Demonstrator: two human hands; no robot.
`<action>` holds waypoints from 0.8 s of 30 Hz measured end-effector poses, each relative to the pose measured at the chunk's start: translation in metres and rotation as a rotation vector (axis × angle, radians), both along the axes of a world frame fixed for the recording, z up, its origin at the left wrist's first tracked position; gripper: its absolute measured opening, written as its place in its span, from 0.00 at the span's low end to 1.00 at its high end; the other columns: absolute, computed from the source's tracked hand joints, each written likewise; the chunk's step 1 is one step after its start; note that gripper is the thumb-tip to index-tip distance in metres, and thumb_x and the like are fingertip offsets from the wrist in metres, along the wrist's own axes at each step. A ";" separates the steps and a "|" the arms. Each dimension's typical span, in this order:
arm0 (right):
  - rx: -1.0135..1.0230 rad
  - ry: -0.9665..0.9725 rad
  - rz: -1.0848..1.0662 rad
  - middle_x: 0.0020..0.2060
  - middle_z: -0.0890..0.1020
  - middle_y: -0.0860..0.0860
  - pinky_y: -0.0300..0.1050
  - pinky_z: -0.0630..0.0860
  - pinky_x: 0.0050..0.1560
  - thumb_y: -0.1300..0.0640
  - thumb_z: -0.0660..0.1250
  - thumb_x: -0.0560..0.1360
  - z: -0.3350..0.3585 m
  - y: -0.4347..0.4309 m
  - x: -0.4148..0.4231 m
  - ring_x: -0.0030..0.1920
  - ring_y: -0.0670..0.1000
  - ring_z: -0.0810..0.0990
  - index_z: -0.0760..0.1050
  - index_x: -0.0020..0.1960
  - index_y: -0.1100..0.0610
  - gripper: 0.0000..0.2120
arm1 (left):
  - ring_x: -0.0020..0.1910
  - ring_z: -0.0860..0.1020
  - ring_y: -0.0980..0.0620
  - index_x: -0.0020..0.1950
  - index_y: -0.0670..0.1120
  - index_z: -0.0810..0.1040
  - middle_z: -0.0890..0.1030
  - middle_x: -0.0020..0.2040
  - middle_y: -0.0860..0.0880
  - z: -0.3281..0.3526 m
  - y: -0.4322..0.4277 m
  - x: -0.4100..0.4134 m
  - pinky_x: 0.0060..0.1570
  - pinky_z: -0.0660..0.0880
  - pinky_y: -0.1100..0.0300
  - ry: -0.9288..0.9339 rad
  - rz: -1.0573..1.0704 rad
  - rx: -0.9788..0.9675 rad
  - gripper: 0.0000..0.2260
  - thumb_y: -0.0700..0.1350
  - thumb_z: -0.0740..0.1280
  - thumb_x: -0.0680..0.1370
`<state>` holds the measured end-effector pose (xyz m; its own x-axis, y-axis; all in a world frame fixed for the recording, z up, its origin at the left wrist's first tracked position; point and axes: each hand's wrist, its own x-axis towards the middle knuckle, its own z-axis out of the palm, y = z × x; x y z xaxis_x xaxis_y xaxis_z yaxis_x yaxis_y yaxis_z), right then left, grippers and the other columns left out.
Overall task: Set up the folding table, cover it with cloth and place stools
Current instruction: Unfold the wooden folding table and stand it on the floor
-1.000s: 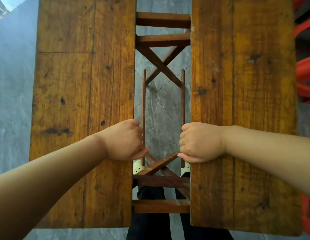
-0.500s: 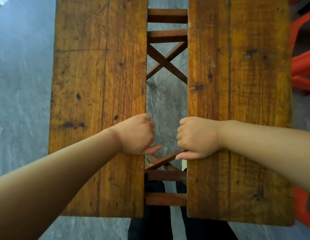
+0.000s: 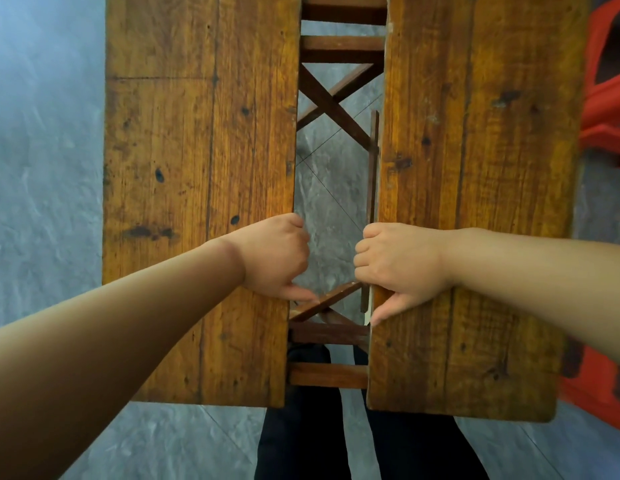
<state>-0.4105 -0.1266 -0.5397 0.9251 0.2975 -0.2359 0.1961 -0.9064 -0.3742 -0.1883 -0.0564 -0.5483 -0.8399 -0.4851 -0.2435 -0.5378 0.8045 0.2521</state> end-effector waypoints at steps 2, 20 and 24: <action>-0.012 -0.016 -0.019 0.36 0.76 0.45 0.43 0.60 0.43 0.27 0.44 0.73 -0.002 0.002 0.001 0.37 0.48 0.72 0.76 0.42 0.53 0.35 | 0.30 0.69 0.54 0.29 0.49 0.77 0.74 0.28 0.55 0.001 -0.001 0.002 0.43 0.61 0.59 0.003 0.001 -0.029 0.33 0.68 0.44 0.77; -0.192 0.048 -0.549 0.60 0.77 0.53 0.53 0.57 0.73 0.37 0.52 0.76 0.013 0.014 -0.013 0.64 0.55 0.72 0.79 0.49 0.53 0.24 | 0.73 0.63 0.45 0.63 0.49 0.77 0.72 0.69 0.45 0.013 0.031 0.017 0.73 0.47 0.48 -0.127 0.312 -0.107 0.25 0.62 0.52 0.78; -0.184 0.065 -0.923 0.75 0.60 0.56 0.52 0.50 0.73 0.43 0.59 0.76 0.020 0.049 -0.022 0.76 0.56 0.57 0.69 0.69 0.53 0.25 | 0.76 0.45 0.45 0.77 0.48 0.51 0.48 0.78 0.44 0.020 0.058 0.003 0.74 0.46 0.45 -0.169 0.677 -0.026 0.31 0.62 0.48 0.78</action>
<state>-0.4321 -0.0777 -0.5193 0.7599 -0.5935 -0.2653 -0.6451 -0.7390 -0.1946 -0.1853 0.0018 -0.5279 -0.3026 -0.8958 -0.3256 -0.9531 0.2833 0.1064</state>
